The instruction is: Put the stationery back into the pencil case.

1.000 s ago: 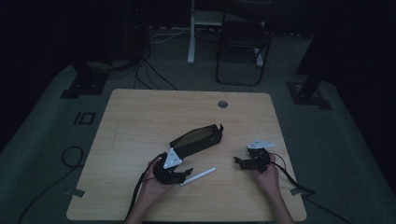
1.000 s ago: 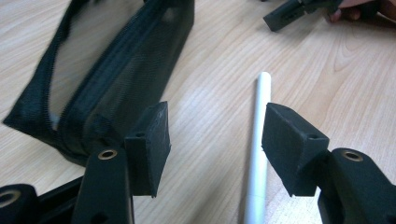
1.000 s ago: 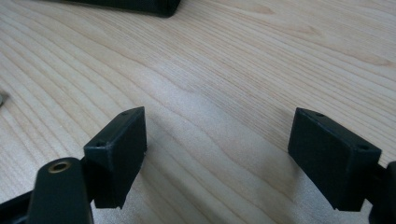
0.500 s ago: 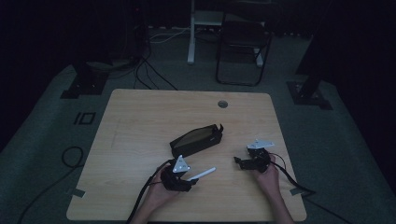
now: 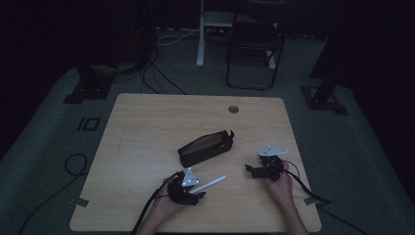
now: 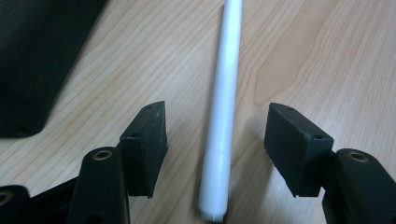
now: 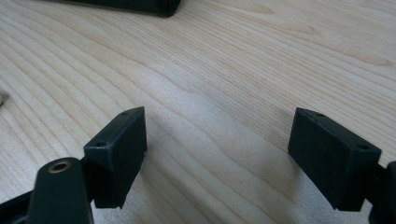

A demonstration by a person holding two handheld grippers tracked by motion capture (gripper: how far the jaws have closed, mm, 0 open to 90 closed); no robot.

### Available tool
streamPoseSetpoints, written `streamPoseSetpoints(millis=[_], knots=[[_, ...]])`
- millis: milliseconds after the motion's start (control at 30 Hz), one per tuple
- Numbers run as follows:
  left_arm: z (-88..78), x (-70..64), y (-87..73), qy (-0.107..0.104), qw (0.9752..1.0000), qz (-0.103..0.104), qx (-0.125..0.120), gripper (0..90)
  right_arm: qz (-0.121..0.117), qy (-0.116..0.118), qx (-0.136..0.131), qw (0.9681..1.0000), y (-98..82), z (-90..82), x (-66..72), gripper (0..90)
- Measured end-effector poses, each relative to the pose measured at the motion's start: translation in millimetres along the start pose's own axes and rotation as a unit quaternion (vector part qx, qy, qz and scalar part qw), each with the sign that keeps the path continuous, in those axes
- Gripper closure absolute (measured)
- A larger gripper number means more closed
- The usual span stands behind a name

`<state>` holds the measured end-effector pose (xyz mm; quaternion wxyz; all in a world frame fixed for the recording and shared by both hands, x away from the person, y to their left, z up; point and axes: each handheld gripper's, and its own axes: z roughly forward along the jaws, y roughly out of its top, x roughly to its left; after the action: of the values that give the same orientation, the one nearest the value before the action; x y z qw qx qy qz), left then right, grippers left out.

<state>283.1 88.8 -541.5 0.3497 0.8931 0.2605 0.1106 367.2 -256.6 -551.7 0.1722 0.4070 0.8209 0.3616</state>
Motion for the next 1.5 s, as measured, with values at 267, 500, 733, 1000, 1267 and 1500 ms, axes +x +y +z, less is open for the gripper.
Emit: streamPoseSetpoints(millis=[267, 500, 733, 1000, 1267, 1500], knots=[[-9.4, 1.3, -6.6, 0.0, 1.0, -0.002, 0.006, 51.3, 0.0, 0.0, 0.0, 1.0, 0.0, 0.0, 0.0, 19.2], [-12.3, 1.6, -7.4, -0.001, 1.0, -0.002, 0.009, 65.6, 0.0, 0.0, 0.0, 1.0, 0.0, 0.0, 0.0, 19.2], [-12.7, 0.6, -6.3, -0.012, 0.9998, 0.006, 0.014, 77.8, 0.0, 0.0, 0.0, 1.0, 0.0, 0.0, 0.0, 19.2], [-11.6, 2.7, -5.5, -0.016, 0.9998, 0.005, 0.012, 78.2, 0.0, 0.0, 0.0, 1.0, 0.0, 0.0, 0.0, 19.2], [-10.1, 5.2, -5.3, -0.016, 0.9998, 0.006, 0.007, 78.2, -0.001, 0.001, 0.0, 1.0, 0.3, 0.2, -0.4, 19.2], [-9.9, 9.0, -7.5, -0.013, 0.9999, 0.0, -0.003, 78.7, -0.001, 0.002, 0.0, 1.0, 1.8, 1.9, -1.6, 19.2]])
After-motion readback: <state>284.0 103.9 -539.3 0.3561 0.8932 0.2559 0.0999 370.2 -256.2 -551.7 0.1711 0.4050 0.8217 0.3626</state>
